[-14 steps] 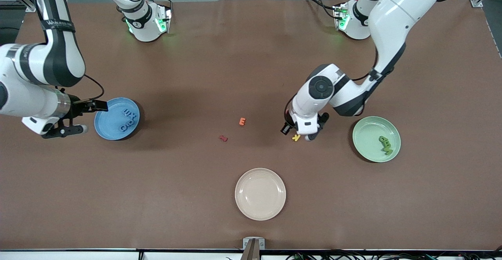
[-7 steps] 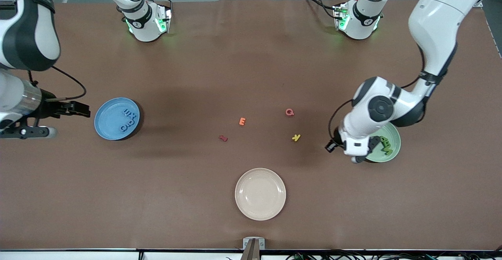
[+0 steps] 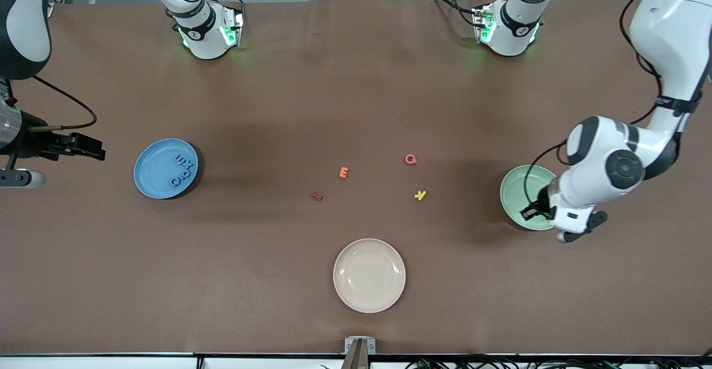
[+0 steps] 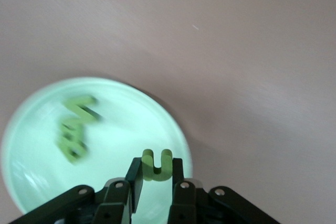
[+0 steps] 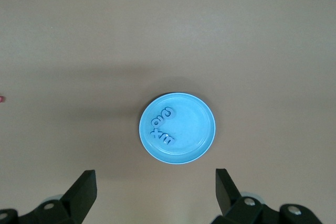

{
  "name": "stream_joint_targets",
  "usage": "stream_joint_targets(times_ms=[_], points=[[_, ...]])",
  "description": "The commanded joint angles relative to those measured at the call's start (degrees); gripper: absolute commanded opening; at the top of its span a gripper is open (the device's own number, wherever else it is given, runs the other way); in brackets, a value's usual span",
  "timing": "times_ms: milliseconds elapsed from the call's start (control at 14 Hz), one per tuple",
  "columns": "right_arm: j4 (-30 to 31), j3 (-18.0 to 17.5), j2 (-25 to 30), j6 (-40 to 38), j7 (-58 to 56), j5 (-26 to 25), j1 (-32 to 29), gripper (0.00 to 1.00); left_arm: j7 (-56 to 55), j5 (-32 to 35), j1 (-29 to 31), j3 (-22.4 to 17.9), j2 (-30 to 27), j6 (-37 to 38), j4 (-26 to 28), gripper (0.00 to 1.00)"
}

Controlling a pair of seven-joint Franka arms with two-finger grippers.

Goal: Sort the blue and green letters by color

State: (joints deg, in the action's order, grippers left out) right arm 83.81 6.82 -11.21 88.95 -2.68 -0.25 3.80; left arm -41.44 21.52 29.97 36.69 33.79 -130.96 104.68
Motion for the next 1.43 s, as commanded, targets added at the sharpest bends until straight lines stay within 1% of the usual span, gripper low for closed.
stream_joint_targets(times_ms=[0, 143, 286, 501, 644, 787, 859, 1002, 1074, 1145, 1217, 1289, 1360], points=[[-2.07, -0.40, -0.83, -1.41, 2.84, -0.28, -0.64, 1.00, 6.44, 0.45, 2.72, 0.23, -0.92, 1.06, 0.87, 0.00], [-1.46, -0.49, -0.65, -1.76, 2.94, -0.10, -0.64, 1.00, 11.53, 0.45, 5.44, 0.23, -0.48, 1.06, 1.05, 0.01], [-1.11, -0.49, -0.22, -3.25, 2.86, -0.01, -0.55, 1.00, 14.27, 0.80, 6.85, 0.23, 0.57, 1.06, 1.05, 0.01], [0.12, -0.49, 2.15, -4.49, 2.77, -0.01, -0.46, 1.00, 14.28, 3.35, 6.86, 0.23, 2.16, 1.06, 0.97, 0.02], [1.61, -0.58, 4.35, -4.40, 2.59, -0.01, -0.98, 1.00, 14.19, 3.44, 6.86, 0.23, 2.42, 1.06, 1.05, 0.04], [3.02, -1.10, 6.46, -4.32, 2.24, 0.16, -2.74, 1.00, 14.11, 3.44, 6.86, 0.23, 2.42, 1.06, 1.40, 0.07], [3.29, -1.71, 7.51, -4.40, 2.07, 0.16, -3.79, 1.00, 14.11, 3.44, 6.86, 0.23, 2.42, 1.14, 1.40, 0.10], [3.81, -4.43, 9.01, -4.84, 1.98, 0.16, -6.25, 1.00, 14.11, 3.44, 6.77, 0.23, 2.51, 1.14, 1.32, 0.25], [4.34, -4.62, 9.89, -4.84, 1.98, 0.16, -6.09, 1.00, 14.02, 3.44, 6.68, 0.14, 2.60, 1.06, 1.32, 0.35], [4.78, -4.62, 10.77, -4.93, 1.98, 0.16, -6.09, 1.00, 13.58, 3.44, 6.68, 0.05, 2.69, 1.06, 1.23, 0.48], [5.48, -4.71, 11.38, -4.84, 1.98, 0.08, -6.00, 1.00, 13.32, 3.36, 6.59, 0.05, 2.86, 1.06, 1.14, 0.64], [6.18, -4.62, 11.82, -4.84, 1.98, 0.16, -5.82, 1.00, 13.31, 3.44, 6.59, 0.14, 2.78, 1.14, 1.05, 0.83], [6.36, -4.62, 12.44, -4.84, 1.98, 0.08, -5.74, 1.00, 13.23, 3.36, 6.59, 0.14, 2.69, 1.14, 0.88, 0.92]])
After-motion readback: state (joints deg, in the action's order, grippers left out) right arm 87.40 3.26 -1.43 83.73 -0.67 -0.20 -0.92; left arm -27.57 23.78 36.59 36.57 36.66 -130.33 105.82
